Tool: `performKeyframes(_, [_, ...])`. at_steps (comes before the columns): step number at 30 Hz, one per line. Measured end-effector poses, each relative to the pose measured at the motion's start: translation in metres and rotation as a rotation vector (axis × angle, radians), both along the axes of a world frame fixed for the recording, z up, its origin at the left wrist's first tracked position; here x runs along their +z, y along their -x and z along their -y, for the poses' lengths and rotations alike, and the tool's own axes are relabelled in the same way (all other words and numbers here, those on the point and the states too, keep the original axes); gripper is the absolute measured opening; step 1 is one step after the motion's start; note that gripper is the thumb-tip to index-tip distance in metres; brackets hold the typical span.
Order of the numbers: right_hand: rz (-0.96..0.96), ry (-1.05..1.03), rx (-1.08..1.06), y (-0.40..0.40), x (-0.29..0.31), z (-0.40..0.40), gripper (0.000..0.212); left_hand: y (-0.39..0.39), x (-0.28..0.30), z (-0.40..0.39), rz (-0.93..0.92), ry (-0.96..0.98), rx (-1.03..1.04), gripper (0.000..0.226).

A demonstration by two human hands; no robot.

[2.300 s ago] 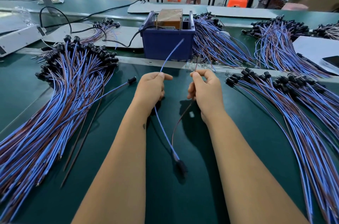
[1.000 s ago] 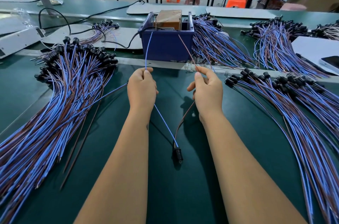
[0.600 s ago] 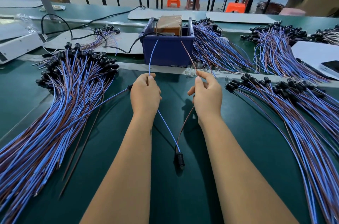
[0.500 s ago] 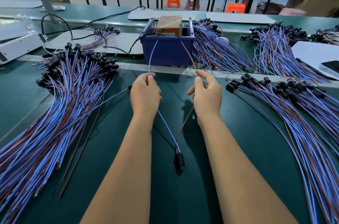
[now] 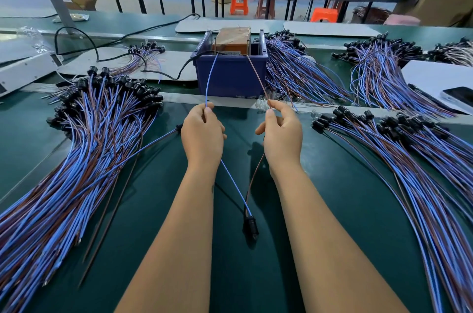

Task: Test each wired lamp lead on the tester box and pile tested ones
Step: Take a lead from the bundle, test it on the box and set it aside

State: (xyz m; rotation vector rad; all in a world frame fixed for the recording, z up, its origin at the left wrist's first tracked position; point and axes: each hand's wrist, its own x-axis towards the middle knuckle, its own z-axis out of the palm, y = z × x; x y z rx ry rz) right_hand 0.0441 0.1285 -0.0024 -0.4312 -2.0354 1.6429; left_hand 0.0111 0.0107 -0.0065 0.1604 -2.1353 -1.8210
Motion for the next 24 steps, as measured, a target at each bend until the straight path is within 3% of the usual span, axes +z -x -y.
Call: performKeyframes(24, [0.018,-0.013,-0.017,0.0036,-0.0038,0.0011,0.022,0.0076,-0.0002,-0.0031,0.057,-0.07,0.018,0.031])
